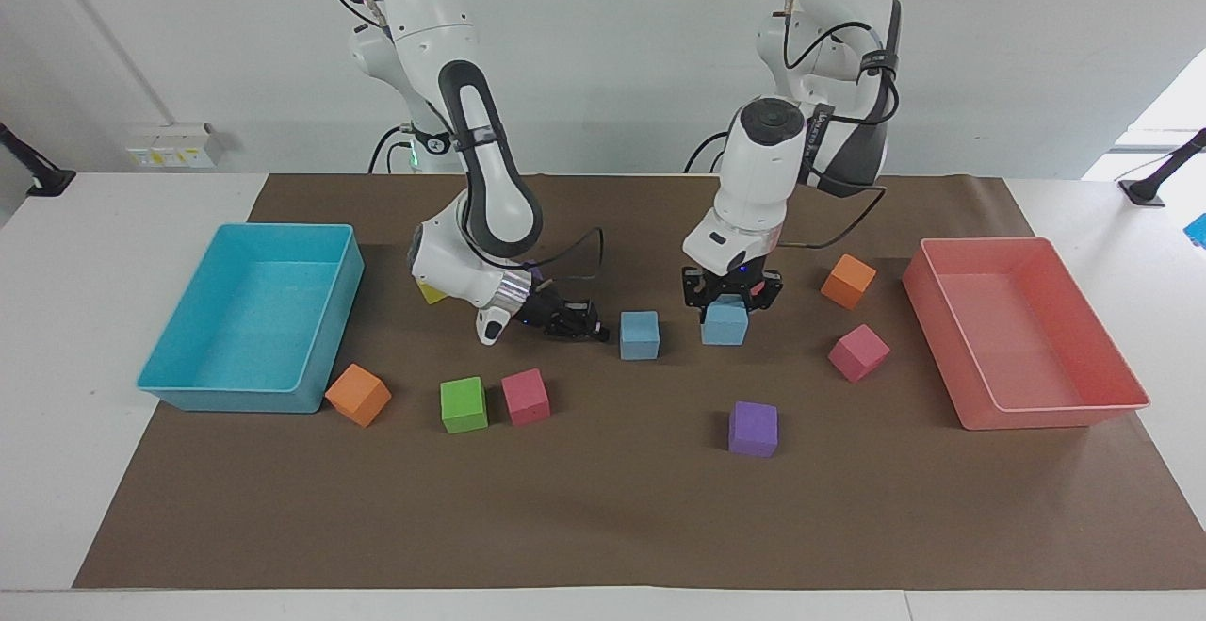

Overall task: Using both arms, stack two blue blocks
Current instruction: 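Carry the held cube with the left gripper above the first light-blue cube, then lower the cube onto the first light-blue cube and open the left gripper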

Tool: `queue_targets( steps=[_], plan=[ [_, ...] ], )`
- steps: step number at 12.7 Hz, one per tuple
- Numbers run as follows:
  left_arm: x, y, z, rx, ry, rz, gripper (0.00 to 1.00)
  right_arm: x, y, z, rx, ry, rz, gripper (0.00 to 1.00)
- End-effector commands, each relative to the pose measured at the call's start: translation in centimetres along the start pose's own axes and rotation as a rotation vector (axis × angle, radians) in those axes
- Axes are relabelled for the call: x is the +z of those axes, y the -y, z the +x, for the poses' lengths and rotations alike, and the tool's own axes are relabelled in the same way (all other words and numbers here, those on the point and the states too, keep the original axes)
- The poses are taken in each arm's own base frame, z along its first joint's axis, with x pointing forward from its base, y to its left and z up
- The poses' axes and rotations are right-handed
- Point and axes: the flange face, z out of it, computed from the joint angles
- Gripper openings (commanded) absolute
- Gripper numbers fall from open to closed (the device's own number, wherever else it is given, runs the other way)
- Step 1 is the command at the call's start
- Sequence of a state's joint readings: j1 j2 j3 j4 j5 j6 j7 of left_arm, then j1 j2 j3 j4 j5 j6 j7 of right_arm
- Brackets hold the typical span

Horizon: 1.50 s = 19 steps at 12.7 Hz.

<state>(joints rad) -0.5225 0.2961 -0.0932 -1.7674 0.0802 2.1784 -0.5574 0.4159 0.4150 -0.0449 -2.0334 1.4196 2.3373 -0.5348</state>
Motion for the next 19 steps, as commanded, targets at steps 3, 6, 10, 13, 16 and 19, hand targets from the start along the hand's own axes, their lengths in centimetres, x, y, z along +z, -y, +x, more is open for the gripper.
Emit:
queue_targets(
  steps=[3, 6, 10, 13, 16, 19],
  plan=[
    [1.6, -3.7, 0.2, -0.049, -0.008, -0.024, 0.29, 0.0, -0.3, -0.2, -0.011, -0.021, 0.009, 0.00],
    [2.1, -4.6, -0.3, -0.038, -0.008, -0.028, 0.33, 0.0, -0.3, -0.2, -0.011, -0.021, 0.009, 0.00],
    [2.7, -5.3, -1.3, -0.021, 0.007, -0.021, 0.39, 0.0, -0.3, -0.2, -0.011, -0.021, 0.009, 0.00],
    [3.1, -5.1, -2.0, -0.017, 0.024, -0.009, 0.41, 0.0, -0.3, -0.2, -0.011, -0.021, 0.009, 0.00],
    [3.0, -5.3, -2.2, -0.012, 0.031, -0.004, 0.44, 0.0, -0.3, -0.2, -0.011, -0.021, 0.009, 0.00],
    [3.4, -5.0, -2.7, -0.011, 0.043, 0.005, 0.45, 0.0, -0.3, -0.2, -0.011, -0.021, 0.009, 0.00]
  ],
)
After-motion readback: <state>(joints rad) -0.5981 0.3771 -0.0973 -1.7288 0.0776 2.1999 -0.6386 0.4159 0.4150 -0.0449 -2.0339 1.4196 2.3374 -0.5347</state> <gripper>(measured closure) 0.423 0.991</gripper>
